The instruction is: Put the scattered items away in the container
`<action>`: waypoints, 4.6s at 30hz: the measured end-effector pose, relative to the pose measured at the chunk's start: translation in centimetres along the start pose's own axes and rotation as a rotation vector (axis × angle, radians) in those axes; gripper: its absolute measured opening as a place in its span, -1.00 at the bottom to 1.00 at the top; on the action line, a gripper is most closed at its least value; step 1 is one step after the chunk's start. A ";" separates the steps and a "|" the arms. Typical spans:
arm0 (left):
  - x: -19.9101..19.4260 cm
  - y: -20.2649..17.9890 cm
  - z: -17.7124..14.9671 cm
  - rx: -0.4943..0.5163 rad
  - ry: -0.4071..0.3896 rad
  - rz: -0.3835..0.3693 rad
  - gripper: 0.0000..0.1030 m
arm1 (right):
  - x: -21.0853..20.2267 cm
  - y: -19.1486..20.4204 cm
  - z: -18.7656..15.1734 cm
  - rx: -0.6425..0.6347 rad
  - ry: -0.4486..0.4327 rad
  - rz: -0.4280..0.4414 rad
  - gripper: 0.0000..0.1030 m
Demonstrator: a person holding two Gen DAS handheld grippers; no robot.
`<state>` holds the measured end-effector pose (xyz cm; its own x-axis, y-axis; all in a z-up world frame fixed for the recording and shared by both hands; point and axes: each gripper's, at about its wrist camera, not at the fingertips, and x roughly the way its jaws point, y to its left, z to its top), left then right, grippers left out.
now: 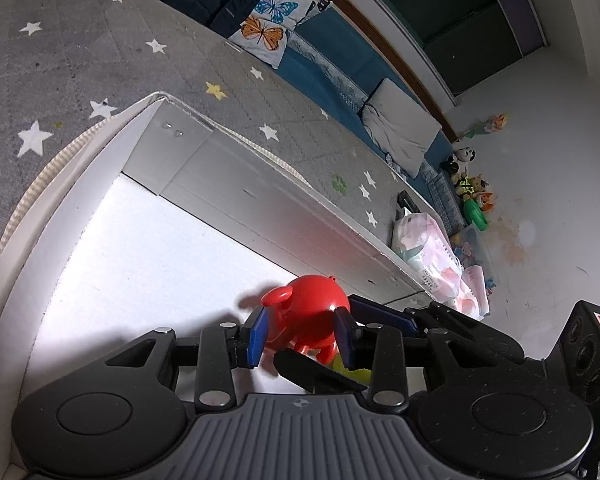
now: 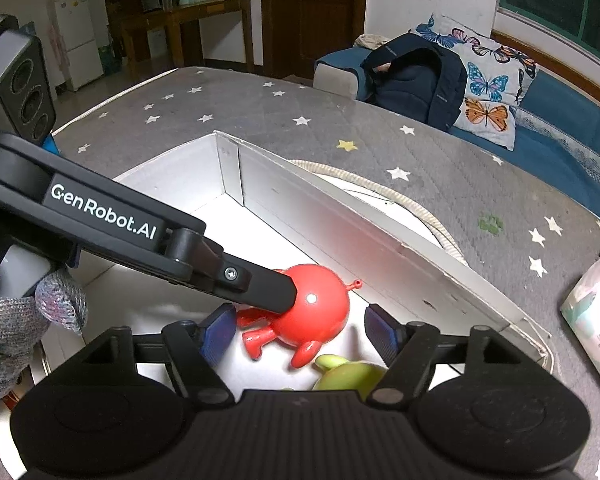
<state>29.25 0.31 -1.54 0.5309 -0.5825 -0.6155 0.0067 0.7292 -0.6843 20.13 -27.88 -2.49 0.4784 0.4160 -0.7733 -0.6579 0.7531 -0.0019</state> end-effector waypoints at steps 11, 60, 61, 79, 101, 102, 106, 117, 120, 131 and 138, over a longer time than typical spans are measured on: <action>-0.8 -0.4 -0.1 0.005 -0.019 -0.008 -0.26 | -1.1 0.1 0.0 0.007 -0.031 -0.009 0.41; -14.6 -1.7 -18.4 0.121 -0.103 -0.054 -0.26 | -15.4 10.4 -15.6 0.017 -0.248 0.018 1.00; -14.4 -1.5 -18.5 0.116 -0.097 -0.051 -0.26 | -15.2 10.5 -15.8 0.019 -0.241 0.022 1.00; -12.1 0.3 -17.9 0.010 -0.075 -0.056 -0.26 | -11.5 10.3 -17.6 0.081 -0.150 0.063 1.00; -10.7 1.2 -17.6 -0.036 -0.056 -0.037 -0.26 | -9.9 11.7 -18.1 0.060 -0.131 0.020 1.00; -10.7 1.2 -17.6 -0.036 -0.056 -0.038 -0.26 | -9.7 12.0 -18.1 0.047 -0.127 0.004 1.00; -10.6 1.2 -17.6 -0.038 -0.054 -0.040 -0.26 | -9.5 12.4 -18.4 0.065 -0.145 -0.022 1.00; -10.3 1.2 -17.5 -0.046 -0.043 -0.044 -0.26 | -9.4 12.5 -18.8 0.063 -0.180 -0.031 1.00; -10.3 1.3 -17.4 -0.057 -0.038 -0.047 -0.26 | -9.5 12.3 -18.5 0.068 -0.179 -0.037 0.88; -9.9 1.4 -17.1 -0.061 -0.036 -0.073 -0.38 | -10.2 11.4 -18.3 0.085 -0.170 -0.058 0.27; -10.9 0.5 -17.3 -0.015 -0.058 -0.097 -0.53 | -11.3 12.1 -18.5 0.054 -0.182 -0.075 0.11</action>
<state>8.85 0.81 -1.92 0.5767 -0.6276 -0.5230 0.0481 0.6652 -0.7451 -3.97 -32.92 -5.44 0.6255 0.4392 -0.6449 -0.5865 0.8098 -0.0173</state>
